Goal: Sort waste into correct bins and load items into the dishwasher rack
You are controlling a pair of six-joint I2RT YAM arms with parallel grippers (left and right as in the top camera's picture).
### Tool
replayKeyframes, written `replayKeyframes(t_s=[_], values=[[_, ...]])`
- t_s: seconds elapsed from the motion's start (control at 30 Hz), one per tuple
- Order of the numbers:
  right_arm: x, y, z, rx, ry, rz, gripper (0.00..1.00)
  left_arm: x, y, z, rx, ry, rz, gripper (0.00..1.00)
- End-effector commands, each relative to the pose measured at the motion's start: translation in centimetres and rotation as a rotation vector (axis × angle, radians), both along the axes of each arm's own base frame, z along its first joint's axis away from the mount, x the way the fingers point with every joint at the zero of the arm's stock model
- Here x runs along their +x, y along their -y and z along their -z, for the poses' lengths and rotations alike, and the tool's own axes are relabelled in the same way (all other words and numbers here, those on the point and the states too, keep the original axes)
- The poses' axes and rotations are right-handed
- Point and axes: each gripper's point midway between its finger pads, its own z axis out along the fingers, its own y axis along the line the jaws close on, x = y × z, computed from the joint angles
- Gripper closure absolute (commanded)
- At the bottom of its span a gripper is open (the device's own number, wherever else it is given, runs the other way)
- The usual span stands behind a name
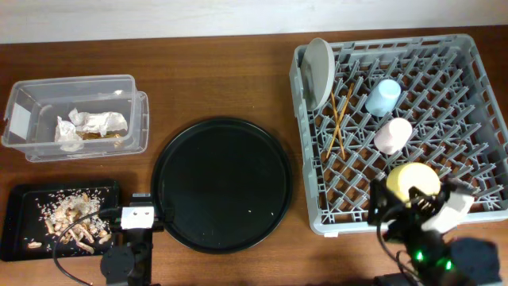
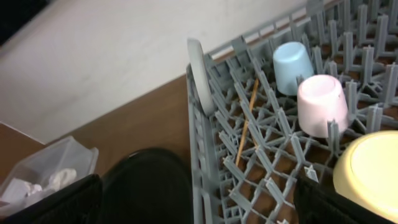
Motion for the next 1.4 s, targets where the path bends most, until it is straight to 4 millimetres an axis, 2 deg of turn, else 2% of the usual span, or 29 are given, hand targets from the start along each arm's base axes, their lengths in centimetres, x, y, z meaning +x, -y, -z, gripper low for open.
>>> replayKeyframes(t_s=[0.0, 0.03, 0.17, 0.3, 0.43, 0.57, 0.77, 0.83, 0.93, 1.03, 1.13, 1.37], values=[[-1.9, -0.2, 0.7, 0.019, 0.094, -0.021, 0.02, 0.0, -0.1, 0.3, 0.015, -0.005, -0.005, 0.01], [-2.4, -0.2, 0.7, 0.022, 0.129, -0.021, 0.01, 0.0, -0.1, 0.3, 0.015, -0.005, -0.005, 0.01], [-0.3, 0.9, 1.1, 0.002, 0.168, 0.047, 0.02, 0.0, -0.1, 0.3, 0.015, -0.005, -0.005, 0.01], [2.5, 0.3, 1.6, -0.056, 0.301, 0.011, 0.02, 0.0, -0.1, 0.3, 0.015, -0.005, -0.005, 0.01], [4.2, -0.3, 2.0, -0.1, 0.423, -0.015, 0.02, 0.0, -0.1, 0.3, 0.015, -0.005, -0.005, 0.01], [5.3, -0.3, 3.7, -0.136, 0.47, -0.012, 0.02, 0.0, -0.1, 0.3, 0.015, -0.005, -0.005, 0.01], [5.6, -0.2, 3.8, -0.18, 0.57, 0.003, 0.02, 0.0, -0.1, 0.3, 0.015, -0.005, -0.005, 0.01], [5.7, -0.2, 4.2, -0.256, 0.562, -0.003, 0.02, 0.0, -0.1, 0.3, 0.015, -0.005, -0.005, 0.01], [6.1, -0.1, 6.5, -0.367, 0.482, -0.022, 0.02, 0.0, -0.1, 0.3, 0.015, -0.005, -0.005, 0.01], [6.3, 1.6, 11.4, -0.4, 0.265, 0.037, 0.02, 0.0, -0.1, 0.3, 0.015, -0.005, -0.005, 0.01], [6.3, 1.7, 11.3, -0.475, 0.275, 0.024, 0.01, 0.0, -0.1, 0.3, 0.015, -0.005, -0.006, 0.01], [6.3, 1.4, 11.3, -0.478, 0.277, 0.01, 0.02, 0.0, -0.1, 0.2, 0.015, -0.004, -0.005, 0.01]])
